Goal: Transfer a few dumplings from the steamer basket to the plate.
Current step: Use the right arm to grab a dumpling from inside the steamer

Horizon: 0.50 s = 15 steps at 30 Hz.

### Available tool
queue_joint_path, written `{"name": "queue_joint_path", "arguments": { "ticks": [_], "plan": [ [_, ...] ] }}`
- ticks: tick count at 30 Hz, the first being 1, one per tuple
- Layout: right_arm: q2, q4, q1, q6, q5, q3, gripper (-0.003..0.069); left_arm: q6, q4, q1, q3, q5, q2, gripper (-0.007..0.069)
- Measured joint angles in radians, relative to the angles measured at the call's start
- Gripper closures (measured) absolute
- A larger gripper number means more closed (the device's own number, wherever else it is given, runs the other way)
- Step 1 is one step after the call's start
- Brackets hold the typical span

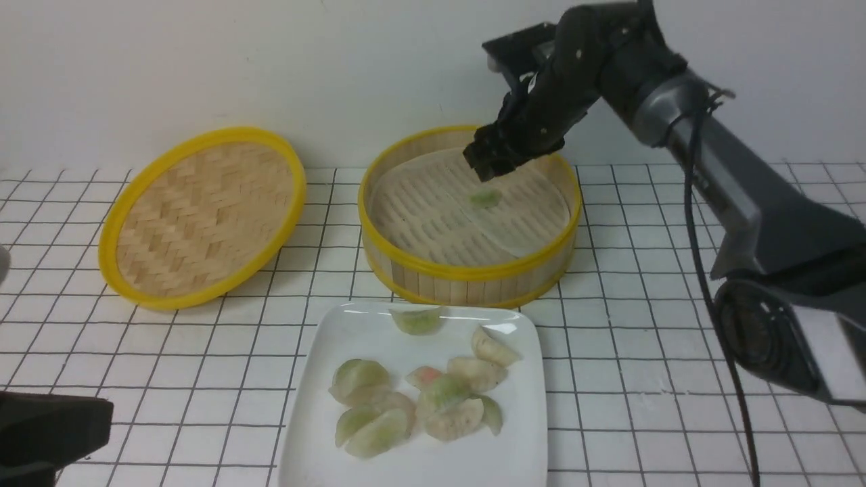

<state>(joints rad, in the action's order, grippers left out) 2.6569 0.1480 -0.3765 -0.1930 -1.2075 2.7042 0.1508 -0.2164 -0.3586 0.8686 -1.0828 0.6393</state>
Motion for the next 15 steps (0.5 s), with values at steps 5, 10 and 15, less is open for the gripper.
{"name": "queue_joint_path", "arguments": {
  "ticks": [5,10,15],
  "plan": [
    [0.074,0.001,0.0,-0.019,0.092,0.0,0.0102,0.036,0.005,0.0,0.0,-0.015,-0.001,0.0631],
    [0.08,0.005,0.0,-0.088,0.144,0.002,0.0089,0.043,0.018,0.0,0.0,-0.019,-0.001,0.0631],
    [0.085,0.025,0.0,-0.145,0.148,0.002,0.0148,0.07,0.04,0.0,0.0,-0.019,-0.001,0.0631]
  ]
}}
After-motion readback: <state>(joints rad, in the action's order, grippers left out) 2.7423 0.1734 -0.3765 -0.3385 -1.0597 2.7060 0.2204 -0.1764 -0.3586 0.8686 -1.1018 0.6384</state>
